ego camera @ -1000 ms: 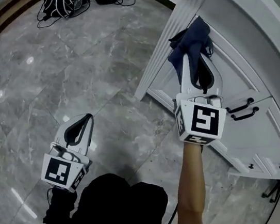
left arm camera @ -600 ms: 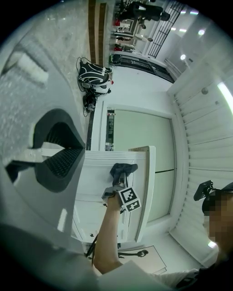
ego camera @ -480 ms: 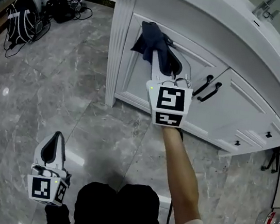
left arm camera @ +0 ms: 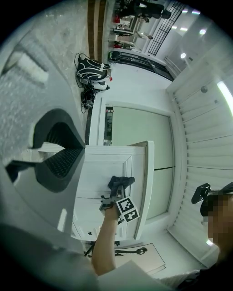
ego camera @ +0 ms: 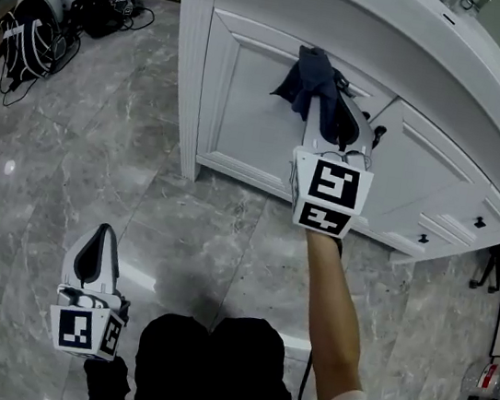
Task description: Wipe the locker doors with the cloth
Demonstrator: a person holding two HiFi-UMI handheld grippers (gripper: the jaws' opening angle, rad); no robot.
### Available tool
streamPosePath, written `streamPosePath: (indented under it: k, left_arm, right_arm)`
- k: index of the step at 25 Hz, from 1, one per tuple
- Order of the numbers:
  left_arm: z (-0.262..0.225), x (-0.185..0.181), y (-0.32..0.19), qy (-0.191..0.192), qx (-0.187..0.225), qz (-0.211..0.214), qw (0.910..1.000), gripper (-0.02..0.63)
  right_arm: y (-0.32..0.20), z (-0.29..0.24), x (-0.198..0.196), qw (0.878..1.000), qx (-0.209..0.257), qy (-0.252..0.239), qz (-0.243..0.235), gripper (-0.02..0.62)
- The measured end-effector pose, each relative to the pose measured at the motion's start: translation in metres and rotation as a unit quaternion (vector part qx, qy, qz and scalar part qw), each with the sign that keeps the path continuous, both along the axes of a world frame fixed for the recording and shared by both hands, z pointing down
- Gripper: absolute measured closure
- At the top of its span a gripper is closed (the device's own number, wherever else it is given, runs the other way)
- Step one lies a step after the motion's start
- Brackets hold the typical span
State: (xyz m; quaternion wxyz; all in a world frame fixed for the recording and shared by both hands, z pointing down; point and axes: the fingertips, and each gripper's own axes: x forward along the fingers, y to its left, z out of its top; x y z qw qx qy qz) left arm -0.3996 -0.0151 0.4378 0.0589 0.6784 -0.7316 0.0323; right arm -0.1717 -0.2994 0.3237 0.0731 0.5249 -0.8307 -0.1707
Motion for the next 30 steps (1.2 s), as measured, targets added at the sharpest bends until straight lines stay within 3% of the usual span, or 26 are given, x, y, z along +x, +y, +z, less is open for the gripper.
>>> streamPosePath:
  k: [6,11,30]
  left_arm:
    - [-0.003,0.009,-0.004,0.002,0.001,0.007,1.0,0.604]
    - [-0.001,0.015,-0.01,0.0,-0.001,0.012,0.9999,0.604]
    - [0.021,0.01,-0.005,0.002,-0.026,0.018,0.9995,0.604]
  right_arm:
    - [-0.005,0.0,0.033,0.999,-0.009,-0.034,0.042,0.509]
    - [-0.009,0.007,0.04,0.998,-0.011,-0.041,0.048,0.511]
    - [-0.003,0.107,0.024,0.997,-0.06,0.007,0.051,0.511]
